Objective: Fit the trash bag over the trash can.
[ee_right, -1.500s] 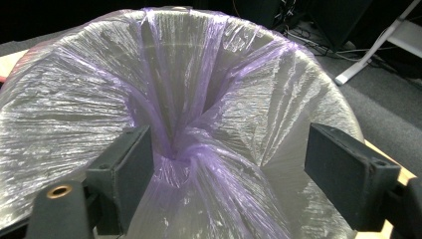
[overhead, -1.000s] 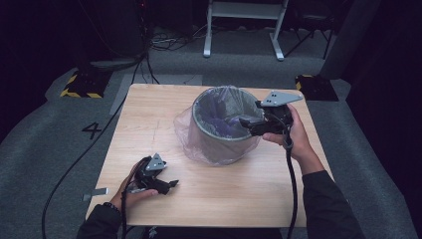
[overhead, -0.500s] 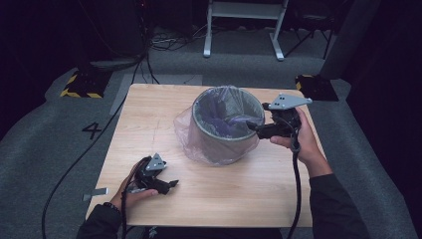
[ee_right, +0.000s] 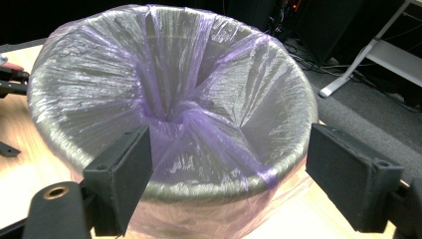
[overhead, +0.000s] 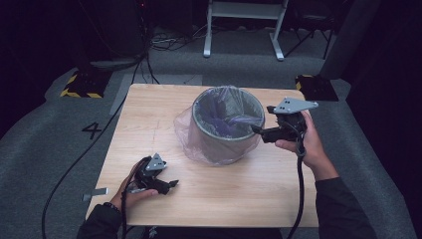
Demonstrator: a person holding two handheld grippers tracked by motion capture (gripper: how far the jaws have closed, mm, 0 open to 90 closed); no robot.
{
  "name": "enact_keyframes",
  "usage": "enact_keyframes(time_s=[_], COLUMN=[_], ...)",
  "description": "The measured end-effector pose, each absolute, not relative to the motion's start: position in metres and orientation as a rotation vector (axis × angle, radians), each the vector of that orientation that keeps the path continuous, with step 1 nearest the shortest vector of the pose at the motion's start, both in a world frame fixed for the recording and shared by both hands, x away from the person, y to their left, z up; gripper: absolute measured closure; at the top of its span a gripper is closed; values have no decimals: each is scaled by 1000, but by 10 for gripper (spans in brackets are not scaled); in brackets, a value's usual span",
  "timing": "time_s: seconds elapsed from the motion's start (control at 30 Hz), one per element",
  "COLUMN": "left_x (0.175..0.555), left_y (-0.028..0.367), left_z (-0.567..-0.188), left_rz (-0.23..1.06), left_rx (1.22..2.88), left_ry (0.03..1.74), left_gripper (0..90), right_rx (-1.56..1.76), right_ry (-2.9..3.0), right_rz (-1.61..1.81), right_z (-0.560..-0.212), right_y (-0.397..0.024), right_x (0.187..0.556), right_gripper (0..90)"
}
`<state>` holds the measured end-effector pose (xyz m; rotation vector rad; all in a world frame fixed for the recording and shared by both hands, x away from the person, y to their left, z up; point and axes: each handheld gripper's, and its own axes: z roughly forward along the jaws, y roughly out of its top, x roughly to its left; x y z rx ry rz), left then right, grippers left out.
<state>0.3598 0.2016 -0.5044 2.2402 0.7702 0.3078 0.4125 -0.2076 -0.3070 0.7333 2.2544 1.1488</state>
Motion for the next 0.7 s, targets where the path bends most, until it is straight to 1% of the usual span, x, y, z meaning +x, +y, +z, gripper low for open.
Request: enact_keyframes(time_s=[0.37, 0.7], left_x=[360, 360], left_y=[202, 202], left_z=[-504, -504], left_rz=[307, 307], left_rx=[2240, 2240], left_ry=[770, 770], left_gripper=[145, 145], right_rx=[726, 713], right_ry=[2266, 2262], right_rz=[1137, 1100], right_z=[-311, -315], right_y=[-218, -220], right_x=[403, 395], right_gripper=[191, 195])
